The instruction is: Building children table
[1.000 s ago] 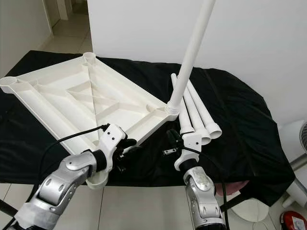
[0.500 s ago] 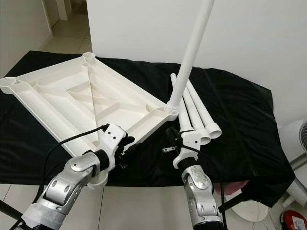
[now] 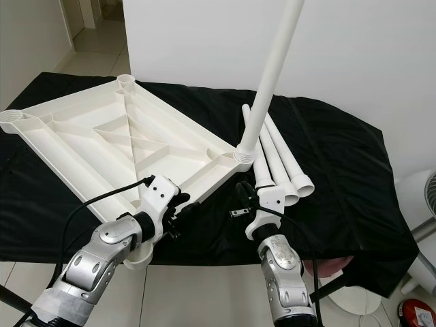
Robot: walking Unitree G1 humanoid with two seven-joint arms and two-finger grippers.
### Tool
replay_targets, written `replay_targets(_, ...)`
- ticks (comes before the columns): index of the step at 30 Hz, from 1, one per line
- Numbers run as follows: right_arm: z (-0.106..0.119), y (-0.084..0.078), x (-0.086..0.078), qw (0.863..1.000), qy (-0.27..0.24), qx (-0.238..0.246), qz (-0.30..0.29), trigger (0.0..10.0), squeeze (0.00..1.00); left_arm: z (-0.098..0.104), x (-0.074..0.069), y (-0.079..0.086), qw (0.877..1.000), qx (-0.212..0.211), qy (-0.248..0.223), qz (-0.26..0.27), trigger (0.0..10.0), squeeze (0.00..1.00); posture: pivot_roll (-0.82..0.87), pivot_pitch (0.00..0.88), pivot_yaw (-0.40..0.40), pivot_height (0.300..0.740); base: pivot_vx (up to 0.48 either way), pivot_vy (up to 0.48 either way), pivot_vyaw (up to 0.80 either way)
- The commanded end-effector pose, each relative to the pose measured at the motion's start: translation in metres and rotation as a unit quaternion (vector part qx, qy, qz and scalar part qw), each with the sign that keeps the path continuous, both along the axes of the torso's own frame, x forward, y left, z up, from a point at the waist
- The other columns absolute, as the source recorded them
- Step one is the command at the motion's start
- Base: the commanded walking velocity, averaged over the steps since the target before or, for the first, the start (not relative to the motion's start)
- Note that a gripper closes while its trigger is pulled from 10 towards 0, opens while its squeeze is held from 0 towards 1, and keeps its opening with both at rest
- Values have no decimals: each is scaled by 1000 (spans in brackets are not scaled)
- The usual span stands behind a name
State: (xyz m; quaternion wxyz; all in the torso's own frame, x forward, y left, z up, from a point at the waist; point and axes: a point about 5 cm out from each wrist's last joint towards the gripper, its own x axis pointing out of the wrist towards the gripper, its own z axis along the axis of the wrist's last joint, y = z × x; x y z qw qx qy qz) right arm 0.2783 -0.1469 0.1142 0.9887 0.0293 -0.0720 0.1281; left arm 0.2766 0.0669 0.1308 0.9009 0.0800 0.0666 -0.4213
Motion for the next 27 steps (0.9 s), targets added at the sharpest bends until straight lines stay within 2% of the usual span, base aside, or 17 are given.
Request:
replay_targets(1, -1, -2, 1, 1000, 1, -3, -6, 10000, 0, -6, -1, -2, 1000, 8, 10, -2, 10000, 0, -6, 0, -97, 740, 0, 0, 0)
replay_targets(5, -3, -2, 0, 1000, 2, -4, -6, 10000, 0, -13, -6, -4, 999, 27, 23, -21, 10000, 0, -6, 0, -97, 740, 0, 0, 0)
replay_targets(8, -2, -2, 0, 1000, 2, -5, -6, 10000, 0, -21, 0, -4, 998, 45, 45, 4, 10000, 0, -11, 0, -98, 740, 0, 0, 0)
replay_targets(12, -2, -3, 0, 1000, 1, -6, -6, 10000, 0, -25, 8, 1, 996, 57, 52, 41, 10000, 0, -13, 0, -96, 740, 0, 0, 0)
replay_targets(25, -3, -3, -1, 1000, 1, -6, -5, 10000, 0, -21, 13, 4, 996, 47, 52, 59, 10000, 0, -17, 0, -92, 740, 0, 0, 0)
replay_targets(26, -3, -3, -1, 1000, 1, -7, -5, 10000, 0, -20, 13, 4, 996, 37, 57, 59, 10000, 1000, -17, 0, -92, 740, 0, 0, 0)
replay_targets(27, -3, -3, -1, 1000, 1, -7, -5, 10000, 0, -20, 13, 4, 996, 37, 57, 59, 10000, 1000, -17, 0, -92, 740, 0, 0, 0)
